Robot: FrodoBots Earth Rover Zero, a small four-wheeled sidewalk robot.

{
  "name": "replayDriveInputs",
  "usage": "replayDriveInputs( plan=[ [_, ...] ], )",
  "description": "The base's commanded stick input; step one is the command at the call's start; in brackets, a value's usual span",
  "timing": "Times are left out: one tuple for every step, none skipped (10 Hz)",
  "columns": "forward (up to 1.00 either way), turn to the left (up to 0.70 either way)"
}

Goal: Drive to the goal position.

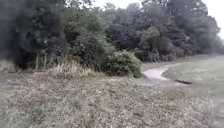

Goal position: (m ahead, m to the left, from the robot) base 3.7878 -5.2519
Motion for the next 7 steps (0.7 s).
replayDriveInputs(
  plan=[
    [0.00,0.00],
    [0.00,-0.21],
    [0.00,-0.31],
    [0.00,-0.41],
    [0.00,-0.38],
    [0.00,-0.29],
    [0.00,-0.01]
  ],
)
